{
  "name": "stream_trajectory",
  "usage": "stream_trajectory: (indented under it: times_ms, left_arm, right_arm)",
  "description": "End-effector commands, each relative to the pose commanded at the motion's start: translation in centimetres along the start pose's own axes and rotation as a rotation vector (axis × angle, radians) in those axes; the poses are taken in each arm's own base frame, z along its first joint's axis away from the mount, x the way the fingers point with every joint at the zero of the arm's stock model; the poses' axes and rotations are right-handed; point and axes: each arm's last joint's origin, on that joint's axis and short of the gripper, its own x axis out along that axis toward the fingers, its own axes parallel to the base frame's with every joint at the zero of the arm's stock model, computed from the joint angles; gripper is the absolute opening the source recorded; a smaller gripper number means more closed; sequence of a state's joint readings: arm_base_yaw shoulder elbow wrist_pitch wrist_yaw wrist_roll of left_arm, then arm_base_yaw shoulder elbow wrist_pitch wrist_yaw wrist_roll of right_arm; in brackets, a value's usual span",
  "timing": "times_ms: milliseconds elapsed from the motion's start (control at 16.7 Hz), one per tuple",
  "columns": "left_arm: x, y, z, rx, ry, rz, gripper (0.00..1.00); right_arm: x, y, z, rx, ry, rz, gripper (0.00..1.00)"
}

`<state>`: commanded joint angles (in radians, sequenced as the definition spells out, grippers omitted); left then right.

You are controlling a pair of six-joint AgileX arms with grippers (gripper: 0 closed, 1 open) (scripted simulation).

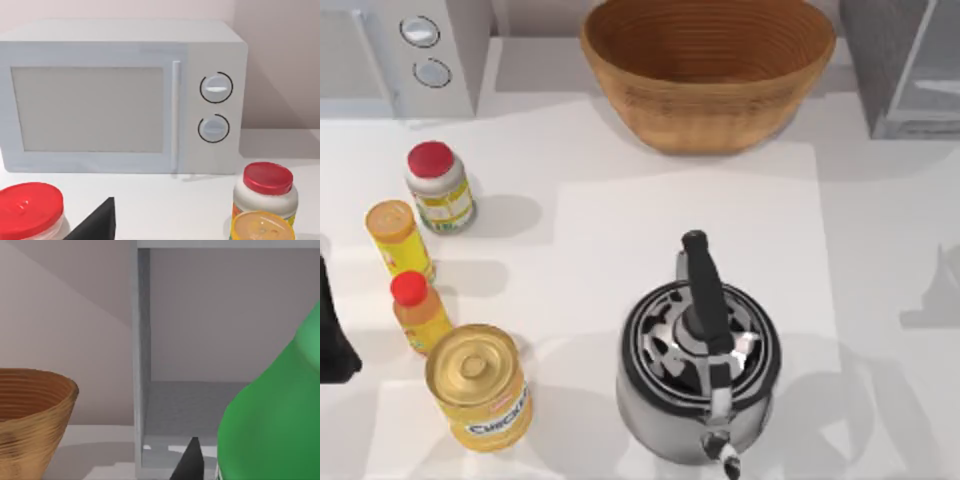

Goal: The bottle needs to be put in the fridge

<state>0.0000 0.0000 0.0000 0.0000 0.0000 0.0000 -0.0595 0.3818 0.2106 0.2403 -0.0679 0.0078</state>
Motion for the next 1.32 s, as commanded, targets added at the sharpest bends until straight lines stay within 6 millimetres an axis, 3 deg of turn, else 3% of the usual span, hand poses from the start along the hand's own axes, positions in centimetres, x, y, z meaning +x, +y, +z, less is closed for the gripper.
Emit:
stream_trajectory:
  times_ms: [180, 300, 540, 720, 1020, 1320]
  left_arm:
    - [0.0, 0.0, 0.0, 0.0, 0.0, 0.0, 1.0]
    - [0.0, 0.0, 0.0, 0.0, 0.0, 0.0, 1.0]
    - [0.0, 0.0, 0.0, 0.0, 0.0, 0.0, 1.0]
    - [0.0, 0.0, 0.0, 0.0, 0.0, 0.0, 1.0]
    - [0.0, 0.0, 0.0, 0.0, 0.0, 0.0, 1.0]
    - [0.0, 0.0, 0.0, 0.0, 0.0, 0.0, 1.0]
  right_arm:
    - [4.2, -0.8, 2.4, -0.006, 0.005, 0.001, 0.01]
    - [8.4, -1.8, 2.7, -0.006, 0.035, 0.0, 0.01]
    - [17.3, -4.6, -0.8, 0.003, 0.1, -0.004, 0.01]
    - [22.2, -6.9, -4.8, 0.007, 0.107, -0.006, 0.01]
    - [26.1, -9.5, -10.1, 0.005, 0.082, -0.009, 0.01]
    - [26.6, -10.0, -11.2, 0.004, 0.075, -0.01, 0.01]
